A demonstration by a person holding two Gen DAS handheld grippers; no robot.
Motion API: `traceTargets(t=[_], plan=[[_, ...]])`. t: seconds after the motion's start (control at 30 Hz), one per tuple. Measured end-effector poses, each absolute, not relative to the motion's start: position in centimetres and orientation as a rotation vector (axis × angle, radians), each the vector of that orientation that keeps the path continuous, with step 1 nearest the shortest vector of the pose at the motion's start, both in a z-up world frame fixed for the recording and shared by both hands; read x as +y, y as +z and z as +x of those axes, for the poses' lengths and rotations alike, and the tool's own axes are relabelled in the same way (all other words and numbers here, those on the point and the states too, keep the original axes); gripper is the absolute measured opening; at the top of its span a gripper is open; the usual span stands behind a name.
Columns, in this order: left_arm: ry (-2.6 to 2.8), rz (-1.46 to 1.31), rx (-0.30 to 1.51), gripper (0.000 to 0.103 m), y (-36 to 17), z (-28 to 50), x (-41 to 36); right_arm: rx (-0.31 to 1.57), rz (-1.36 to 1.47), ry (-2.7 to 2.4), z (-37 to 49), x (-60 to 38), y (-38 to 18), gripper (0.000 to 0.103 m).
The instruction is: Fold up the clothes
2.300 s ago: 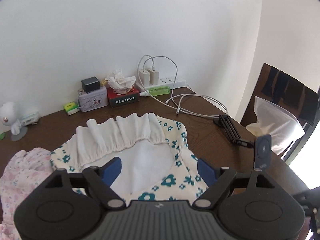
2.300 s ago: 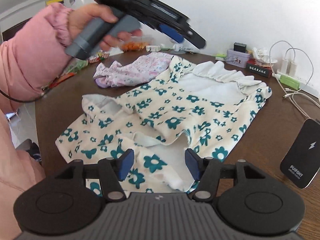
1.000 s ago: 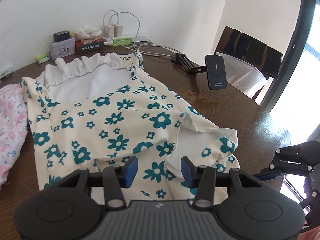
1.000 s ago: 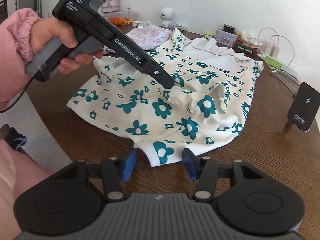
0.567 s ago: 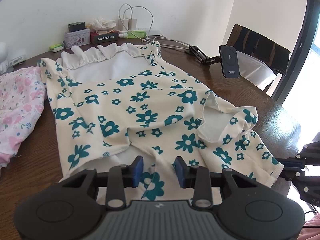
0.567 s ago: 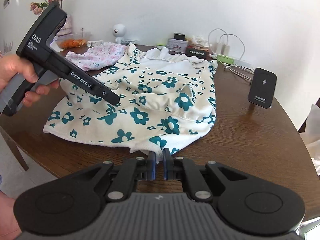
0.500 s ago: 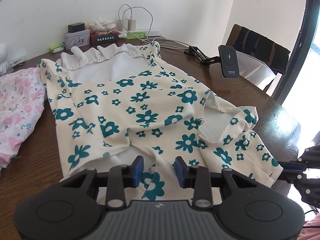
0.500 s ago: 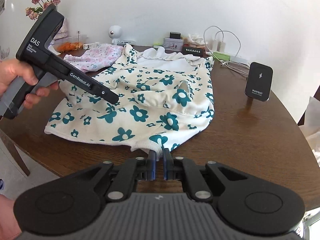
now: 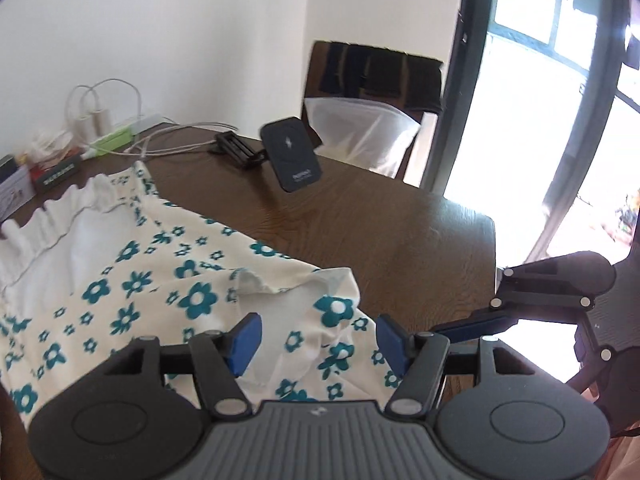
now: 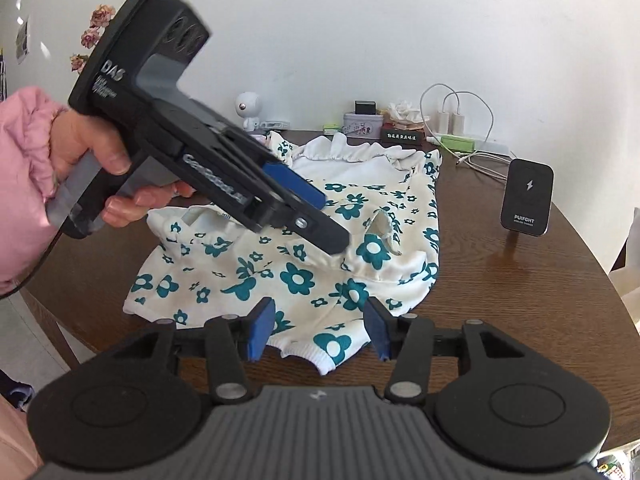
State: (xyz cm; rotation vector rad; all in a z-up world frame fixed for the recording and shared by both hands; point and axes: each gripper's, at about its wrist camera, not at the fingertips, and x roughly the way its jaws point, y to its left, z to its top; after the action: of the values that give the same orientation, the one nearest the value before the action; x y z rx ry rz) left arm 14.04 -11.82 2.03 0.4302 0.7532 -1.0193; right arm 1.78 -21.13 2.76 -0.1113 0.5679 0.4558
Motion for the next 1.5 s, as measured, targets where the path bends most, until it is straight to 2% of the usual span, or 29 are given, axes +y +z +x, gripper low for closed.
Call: traceTargets(t=[0.07, 0.1, 0.17, 0.2, 0.23, 0.27, 0.53, 0.73, 0.77, 0.83, 0.93, 1.03, 1.1, 1.13, 1.17, 1.2, 1.27, 1.5], plan=[[-1.027, 0.507, 0.795, 0.061, 1.0, 14.8, -14.3, 0.581, -0.148, 0.462, 2.4, -20.4, 2.2, 0.050], [-1.033, 0.532, 0.824, 0.056, 0.4, 15.3, -15.3, 0.588, -0.158, 0.461, 2.8, -20.2, 1.8, 0.050], [-1.052, 0.553, 0.900, 0.030, -0.8, 16.3, -16.4, 0.604, -0.161, 0.454, 3.4, -20.2, 1.1, 0.050], [-1.061, 0.548, 0.935, 0.024, -1.3, 16.9, -16.5, 0.610, -0.157, 0.448, 3.6, -20.4, 0.8, 0.050], [-1.069, 0.541, 0.968, 0.012, -1.7, 17.4, -16.6, 0.615, -0.149, 0.447, 3.7, -20.6, 0.6, 0.050], [-1.097, 0.505, 0.990, 0.008, -1.8, 18.0, -16.4, 0.619, -0.139, 0.452, 3.7, -21.0, 0.4, 0.050], [-1.244, 0.172, 0.981, 0.006, -0.6, 21.7, -15.4, 0.644, -0.056, 0.477, 3.5, -22.5, -0.7, 0.046], [-1.227, 0.209, 0.983, 0.007, -1.4, 22.2, -16.9, 0.621, 0.012, 0.468, 3.5, -23.9, 0.3, 0.048], [-1.218, 0.212, 0.979, 0.009, -1.5, 22.2, -16.9, 0.620, 0.009, 0.466, 3.8, -23.9, 0.4, 0.048], [-1.206, 0.219, 0.972, 0.025, -1.4, 22.1, -16.5, 0.623, -0.009, 0.474, 4.4, -23.6, 0.7, 0.048], [-1.197, 0.240, 0.974, 0.031, -1.3, 22.0, -15.9, 0.647, -0.083, 0.506, 5.3, -22.4, 0.9, 0.047], [-1.183, 0.261, 0.989, 0.028, -1.8, 22.1, -15.8, 0.692, -0.155, 0.526, 6.3, -21.3, 0.8, 0.044], [-1.186, 0.263, 1.001, 0.016, -2.4, 22.2, -15.7, 0.732, -0.170, 0.527, 7.0, -21.1, 0.5, 0.035], [-1.188, 0.264, 1.006, 0.010, -2.7, 22.2, -15.6, 0.744, -0.162, 0.529, 7.2, -21.1, 0.4, 0.035], [-1.188, 0.262, 1.004, 0.009, -2.9, 22.2, -15.5, 0.753, -0.154, 0.531, 7.3, -21.2, 0.4, 0.031], [-1.192, 0.260, 0.996, 0.007, -3.0, 22.2, -15.4, 0.756, -0.141, 0.531, 7.2, -21.3, 0.4, 0.017], [-1.204, 0.246, 0.982, 0.006, -3.1, 22.1, -15.1, 0.754, -0.104, 0.526, 6.9, -21.6, 0.3, 0.002], [-1.263, 0.186, 0.880, 0.003, -2.8, 21.7, -14.1, 0.719, 0.050, 0.441, 5.0, -23.3, 0.0, 0.001]])
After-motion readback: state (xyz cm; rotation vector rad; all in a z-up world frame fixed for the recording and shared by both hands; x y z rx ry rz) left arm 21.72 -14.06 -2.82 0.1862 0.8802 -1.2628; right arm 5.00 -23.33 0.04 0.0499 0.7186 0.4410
